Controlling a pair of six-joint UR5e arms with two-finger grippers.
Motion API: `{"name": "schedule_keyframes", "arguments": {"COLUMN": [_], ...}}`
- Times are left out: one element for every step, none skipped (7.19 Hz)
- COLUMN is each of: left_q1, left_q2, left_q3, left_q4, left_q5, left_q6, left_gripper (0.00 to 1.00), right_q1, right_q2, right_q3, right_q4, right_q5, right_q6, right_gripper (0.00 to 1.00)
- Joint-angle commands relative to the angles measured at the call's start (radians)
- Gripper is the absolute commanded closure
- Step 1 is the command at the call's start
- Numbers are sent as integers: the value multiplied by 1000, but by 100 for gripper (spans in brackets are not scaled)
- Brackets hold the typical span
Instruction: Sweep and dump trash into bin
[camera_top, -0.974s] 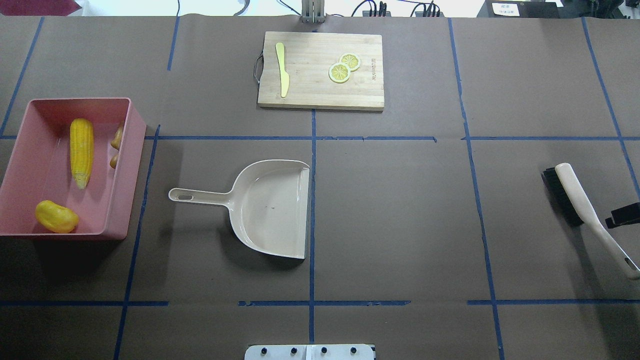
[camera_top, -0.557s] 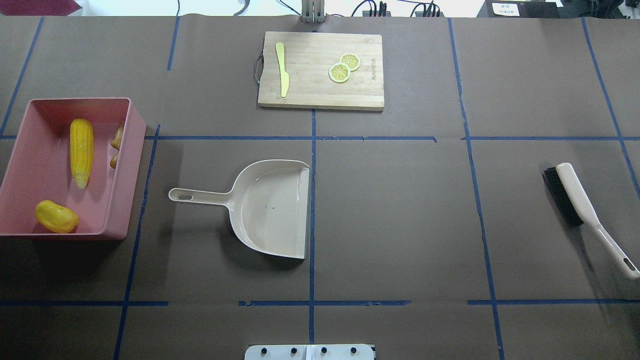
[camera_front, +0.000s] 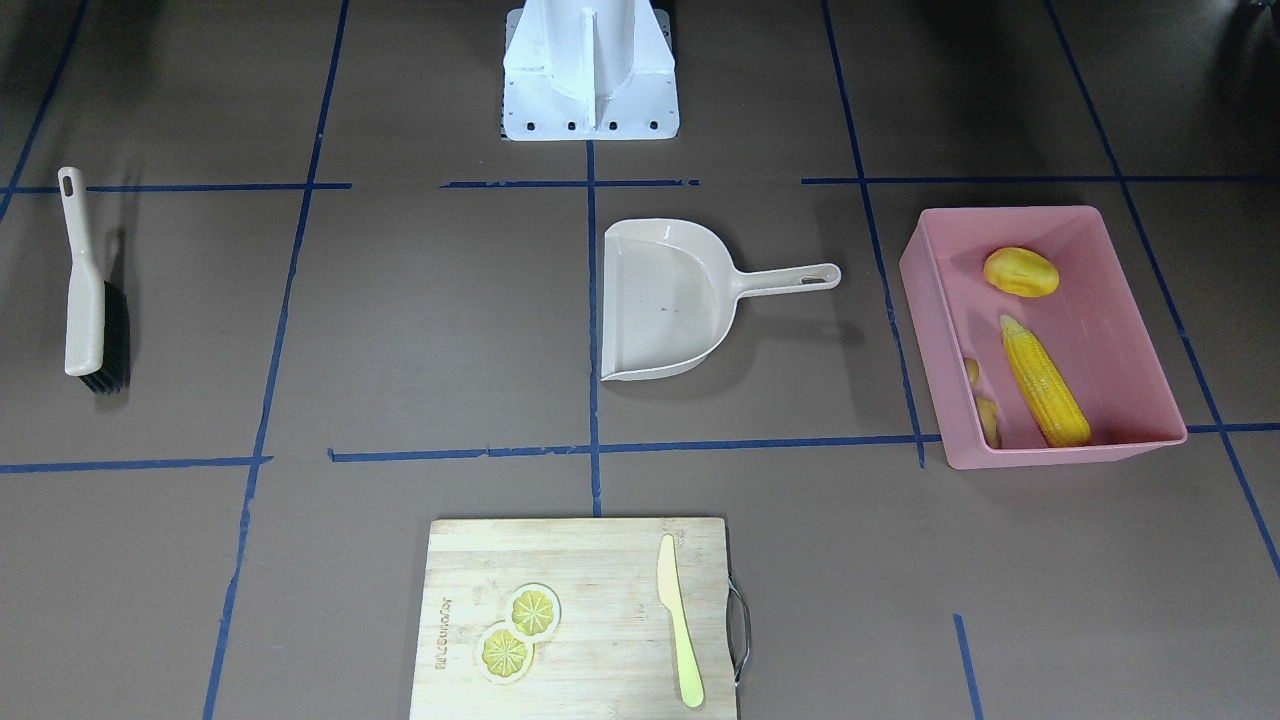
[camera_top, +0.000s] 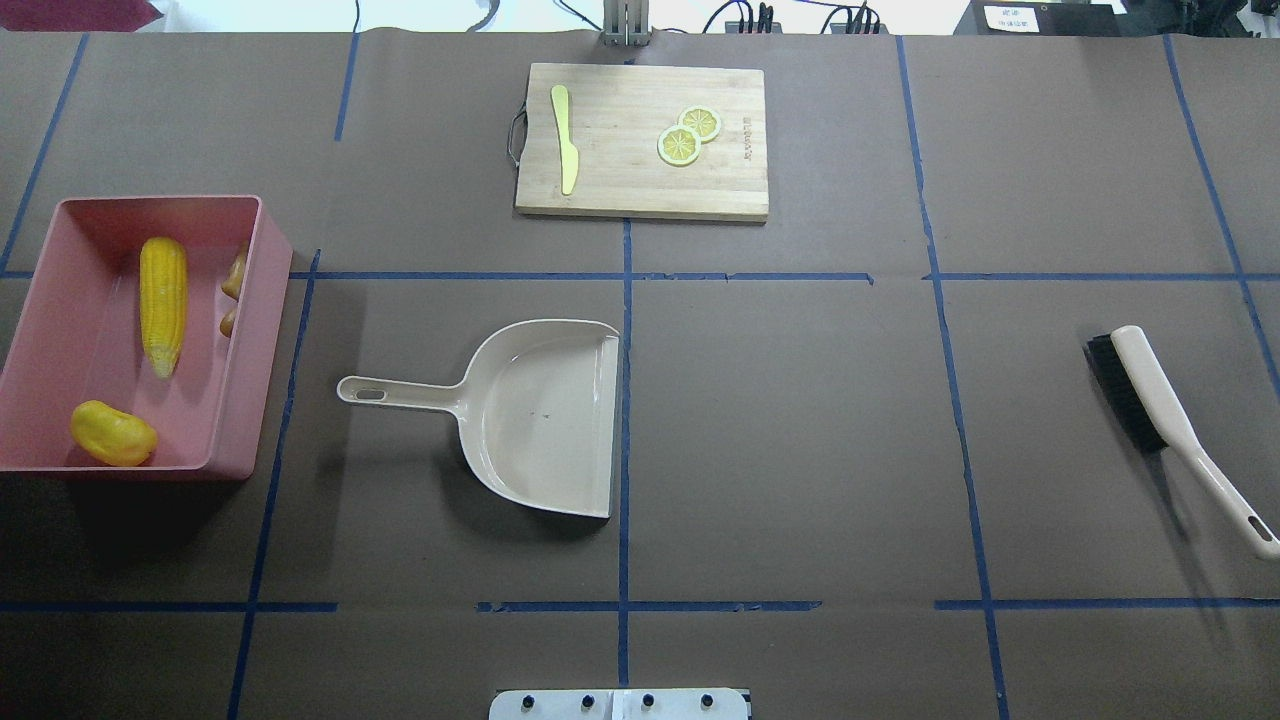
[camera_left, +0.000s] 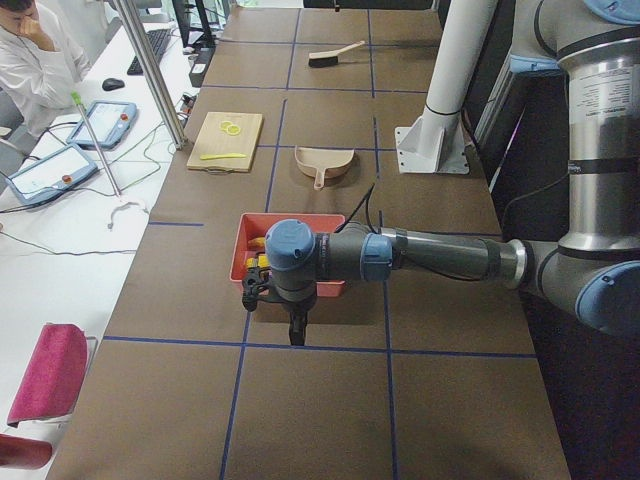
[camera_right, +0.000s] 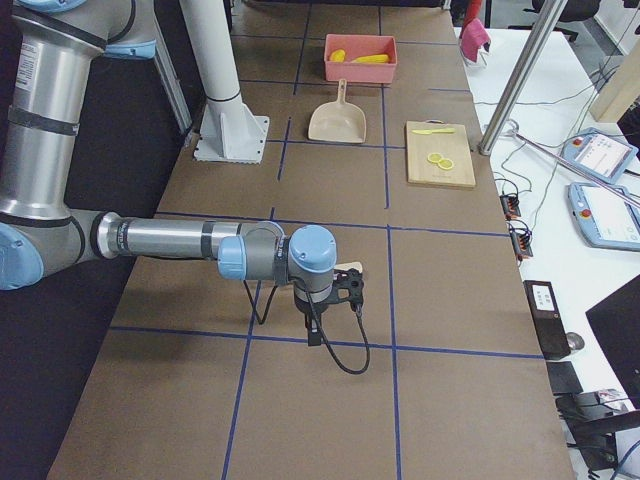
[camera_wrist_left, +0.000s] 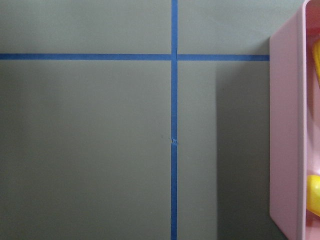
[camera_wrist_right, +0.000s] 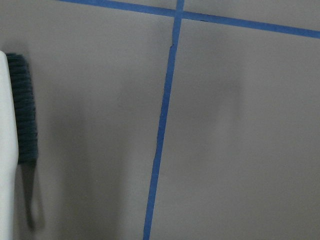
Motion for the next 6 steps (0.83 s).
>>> {"name": "schedule_keyframes", "arguments": {"left_q1": [0, -1, -1, -1, 0, 0], "left_q2": [5, 6, 5, 5, 5, 5], "left_q3": [-5, -5, -6, -6, -6, -5], "left_q4": [0, -1, -1, -1, -1, 0], "left_q5": [1, 1, 1, -1, -1, 1], "left_q6": [0, 0, 0, 0, 0, 0], "left_gripper": [0, 0, 0, 0, 0, 0], "right_q1": [9, 9, 7, 7, 7, 7], "right_q2": [5, 6, 8, 8, 8, 8], "right_q3": [-18, -17, -17, -17, -17, -17], "right_q4": [-4, -4, -2, -2, -2, -1], "right_q5": [-2, 0, 0, 0, 0, 0], "right_q6": [-5, 28, 47, 48, 48, 47], "right_gripper": [0, 0, 0, 0, 0, 0]}}
